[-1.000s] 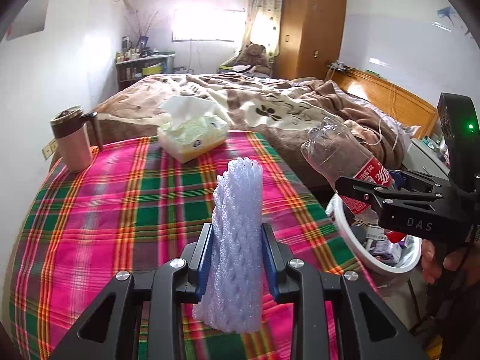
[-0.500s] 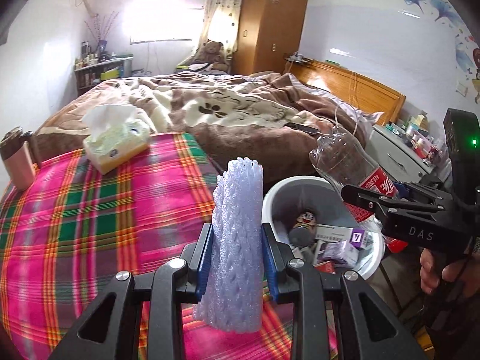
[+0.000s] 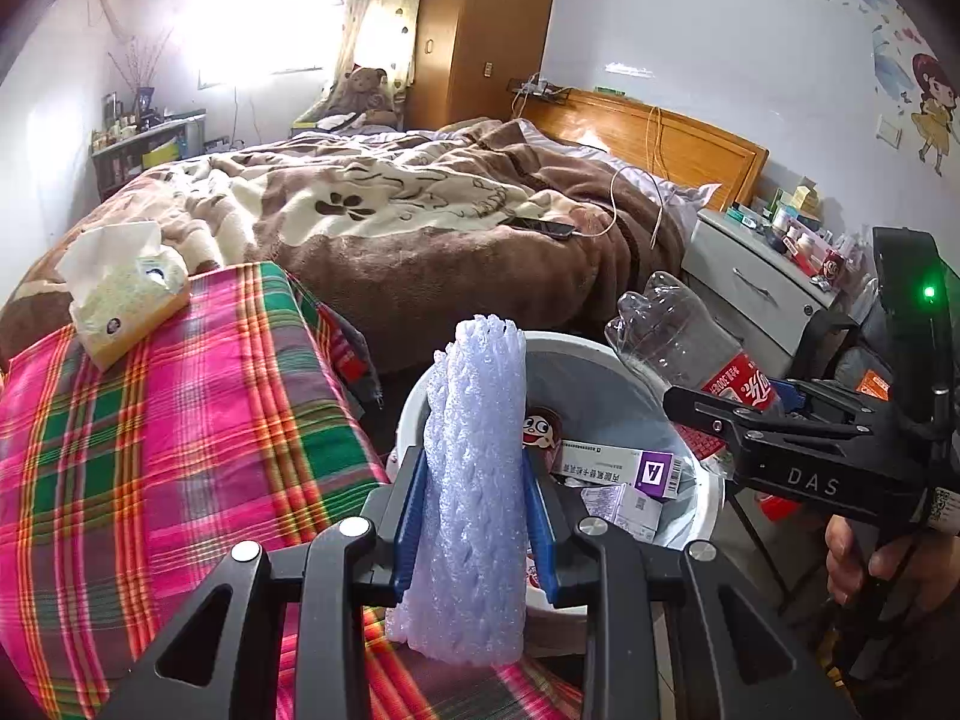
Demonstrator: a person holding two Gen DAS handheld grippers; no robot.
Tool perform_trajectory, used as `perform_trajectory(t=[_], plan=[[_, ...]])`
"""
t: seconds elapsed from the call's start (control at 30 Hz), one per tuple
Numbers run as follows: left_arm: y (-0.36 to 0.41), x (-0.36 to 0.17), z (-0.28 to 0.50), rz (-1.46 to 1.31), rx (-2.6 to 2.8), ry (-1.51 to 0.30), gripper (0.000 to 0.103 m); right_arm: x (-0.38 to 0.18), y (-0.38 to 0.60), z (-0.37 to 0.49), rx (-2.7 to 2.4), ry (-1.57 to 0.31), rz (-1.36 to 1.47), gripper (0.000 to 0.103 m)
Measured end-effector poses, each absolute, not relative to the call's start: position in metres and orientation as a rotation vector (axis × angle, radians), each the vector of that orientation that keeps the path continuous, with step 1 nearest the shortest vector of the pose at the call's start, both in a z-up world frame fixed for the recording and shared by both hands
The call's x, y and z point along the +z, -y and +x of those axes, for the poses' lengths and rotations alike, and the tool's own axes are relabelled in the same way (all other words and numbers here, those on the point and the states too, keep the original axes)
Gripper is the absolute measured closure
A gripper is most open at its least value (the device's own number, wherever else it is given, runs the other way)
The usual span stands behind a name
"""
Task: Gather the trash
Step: 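Open both grippers to drop the bottle and foam sleeve into the bin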
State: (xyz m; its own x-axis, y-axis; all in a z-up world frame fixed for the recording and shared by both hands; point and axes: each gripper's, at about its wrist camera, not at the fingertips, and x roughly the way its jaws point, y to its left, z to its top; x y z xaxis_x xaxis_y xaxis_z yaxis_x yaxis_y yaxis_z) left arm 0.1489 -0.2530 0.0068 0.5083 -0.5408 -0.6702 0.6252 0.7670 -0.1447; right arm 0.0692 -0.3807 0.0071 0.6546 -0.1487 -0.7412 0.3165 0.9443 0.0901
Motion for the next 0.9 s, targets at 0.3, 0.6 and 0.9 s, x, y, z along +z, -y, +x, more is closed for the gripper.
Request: perform_trajectory(t=[0.3, 0.6, 0.9], plan=[[0.276, -0.009, 0.160, 0.115, -0.705, -0.817, 0.072, -0.007, 0.395, 0.070, -0.275, -0.849, 0.250, 0.035], [0.286, -0.013, 0.158, 0.153, -0.688, -0.803, 0.048, -0.017, 0.403, 0.071, -0.266, -0.856, 0.309, 0.035], [0.273, -0.010, 0.156, 0.142, -0.654, -0.801, 0.045, -0.012, 0.395, 0.065, -0.250, -0.833, 0.292, 0.029]])
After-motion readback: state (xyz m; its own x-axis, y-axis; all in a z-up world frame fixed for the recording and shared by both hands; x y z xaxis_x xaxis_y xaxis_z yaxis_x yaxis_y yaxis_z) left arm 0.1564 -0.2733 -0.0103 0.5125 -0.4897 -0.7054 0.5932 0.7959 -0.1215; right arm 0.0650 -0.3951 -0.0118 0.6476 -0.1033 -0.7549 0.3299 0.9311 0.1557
